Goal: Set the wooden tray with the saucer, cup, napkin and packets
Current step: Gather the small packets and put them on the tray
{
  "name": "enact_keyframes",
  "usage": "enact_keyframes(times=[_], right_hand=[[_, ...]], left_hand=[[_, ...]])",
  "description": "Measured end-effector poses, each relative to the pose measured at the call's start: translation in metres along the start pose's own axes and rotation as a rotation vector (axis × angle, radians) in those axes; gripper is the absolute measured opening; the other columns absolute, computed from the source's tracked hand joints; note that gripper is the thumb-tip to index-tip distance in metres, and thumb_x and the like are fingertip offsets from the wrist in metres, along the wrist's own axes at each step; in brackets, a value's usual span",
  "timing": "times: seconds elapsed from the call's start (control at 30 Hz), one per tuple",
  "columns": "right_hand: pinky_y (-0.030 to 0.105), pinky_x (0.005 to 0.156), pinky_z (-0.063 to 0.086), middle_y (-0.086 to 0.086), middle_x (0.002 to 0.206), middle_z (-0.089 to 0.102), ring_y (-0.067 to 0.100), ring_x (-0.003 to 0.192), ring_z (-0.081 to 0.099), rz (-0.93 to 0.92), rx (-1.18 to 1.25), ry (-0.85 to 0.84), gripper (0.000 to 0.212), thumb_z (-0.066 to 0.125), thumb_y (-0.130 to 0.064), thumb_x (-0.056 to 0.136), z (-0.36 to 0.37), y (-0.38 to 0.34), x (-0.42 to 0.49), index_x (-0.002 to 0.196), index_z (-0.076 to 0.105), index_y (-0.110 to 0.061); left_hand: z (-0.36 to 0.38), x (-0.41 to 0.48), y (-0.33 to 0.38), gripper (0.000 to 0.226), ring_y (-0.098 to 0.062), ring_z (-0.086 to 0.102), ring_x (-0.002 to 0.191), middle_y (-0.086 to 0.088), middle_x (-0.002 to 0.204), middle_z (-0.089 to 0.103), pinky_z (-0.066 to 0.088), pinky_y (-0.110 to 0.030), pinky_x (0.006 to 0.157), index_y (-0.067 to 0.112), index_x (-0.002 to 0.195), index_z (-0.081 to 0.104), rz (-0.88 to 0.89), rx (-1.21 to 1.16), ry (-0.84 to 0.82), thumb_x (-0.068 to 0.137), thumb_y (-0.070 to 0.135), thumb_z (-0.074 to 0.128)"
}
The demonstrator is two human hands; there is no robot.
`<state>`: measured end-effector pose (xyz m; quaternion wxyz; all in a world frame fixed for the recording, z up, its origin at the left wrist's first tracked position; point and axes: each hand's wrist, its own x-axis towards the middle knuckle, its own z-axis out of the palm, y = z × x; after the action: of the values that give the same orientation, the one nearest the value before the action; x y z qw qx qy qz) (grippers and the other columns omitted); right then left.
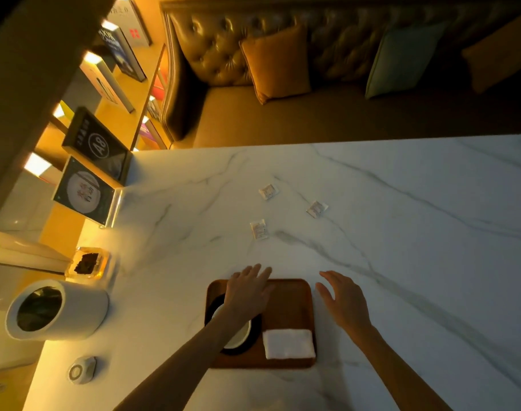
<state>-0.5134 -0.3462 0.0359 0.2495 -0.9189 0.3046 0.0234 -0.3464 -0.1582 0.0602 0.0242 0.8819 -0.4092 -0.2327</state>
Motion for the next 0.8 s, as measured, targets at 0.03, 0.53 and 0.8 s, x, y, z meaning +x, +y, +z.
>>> enact_keyframes(times=[0.03, 0.53, 0.8], right_hand=[[0.033, 0.103, 0.042, 0.0, 0.132, 0.061, 0.017, 0.123, 0.056, 0.005, 0.002, -0.002, 0.044, 0.047, -0.045, 0.095, -0.002, 0.0, 0.009, 0.13, 0.057, -0.02], [0.029, 0.072, 0.05, 0.002, 0.103, 0.072, 0.02, 0.093, 0.065, 0.128, 0.084, -0.12, 0.022, 0.056, -0.033, 0.093, 0.021, -0.037, 0.218, 0.106, 0.068, -0.019], [0.029, 0.074, 0.051, 0.003, 0.1, 0.071, 0.02, 0.089, 0.066, 0.198, 0.136, -0.183, 0.024, 0.06, -0.035, 0.091, 0.098, -0.095, 0.237, 0.105, 0.066, -0.016]], left_hand=[[-0.003, 0.009, -0.006, 0.053, -0.026, 0.038, 0.139, -0.004, 0.153, 0.039, 0.035, -0.045, 0.11, 0.028, 0.146, 0.032, -0.023, 0.005, -0.005, 0.098, 0.05, 0.032], [-0.025, 0.188, -0.077, 0.034, -0.028, 0.058, 0.114, -0.006, 0.125, 0.061, 0.049, -0.041, 0.09, 0.019, 0.129, 0.051, -0.267, -0.141, -0.003, 0.099, 0.035, 0.047], [0.02, 0.219, -0.073, 0.038, -0.025, 0.048, 0.112, -0.004, 0.126, 0.053, 0.044, -0.034, 0.091, 0.021, 0.127, 0.051, -0.188, -0.251, 0.022, 0.091, 0.026, 0.062]])
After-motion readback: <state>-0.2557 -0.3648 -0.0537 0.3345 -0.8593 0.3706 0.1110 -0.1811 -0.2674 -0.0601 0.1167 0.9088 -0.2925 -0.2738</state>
